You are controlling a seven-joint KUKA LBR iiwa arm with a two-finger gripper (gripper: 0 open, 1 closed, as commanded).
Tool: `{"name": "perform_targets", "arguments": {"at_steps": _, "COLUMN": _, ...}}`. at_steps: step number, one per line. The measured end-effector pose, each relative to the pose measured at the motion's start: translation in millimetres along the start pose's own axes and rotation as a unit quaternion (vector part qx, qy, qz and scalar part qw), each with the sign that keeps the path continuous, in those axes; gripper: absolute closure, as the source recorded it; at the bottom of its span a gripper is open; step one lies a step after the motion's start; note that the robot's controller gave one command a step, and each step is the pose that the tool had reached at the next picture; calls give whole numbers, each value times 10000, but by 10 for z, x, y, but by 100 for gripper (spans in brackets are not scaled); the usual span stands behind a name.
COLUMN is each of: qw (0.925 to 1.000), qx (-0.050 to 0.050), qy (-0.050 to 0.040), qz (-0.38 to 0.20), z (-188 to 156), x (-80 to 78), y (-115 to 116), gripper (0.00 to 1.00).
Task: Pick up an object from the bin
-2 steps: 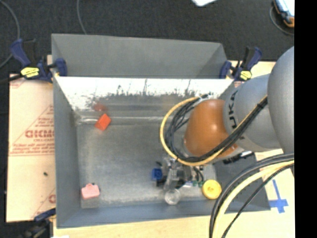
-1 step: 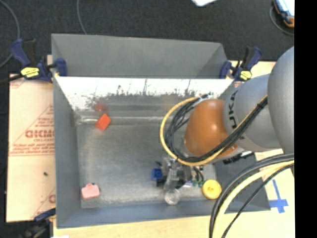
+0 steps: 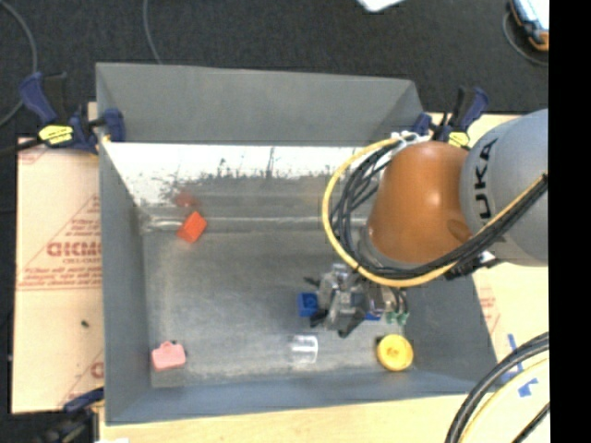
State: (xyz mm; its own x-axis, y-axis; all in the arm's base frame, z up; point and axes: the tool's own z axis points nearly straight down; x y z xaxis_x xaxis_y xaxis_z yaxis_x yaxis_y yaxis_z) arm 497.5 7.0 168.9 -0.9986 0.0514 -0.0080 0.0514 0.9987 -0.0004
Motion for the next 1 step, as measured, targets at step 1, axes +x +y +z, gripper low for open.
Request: {"name": "perform_targets", "arguments": {"at_steps": 1, "qw": 10000, "qx": -5, "qy": -68, "qz": 43, "z": -437, "x": -24, "y": 66, "gripper": 100}}
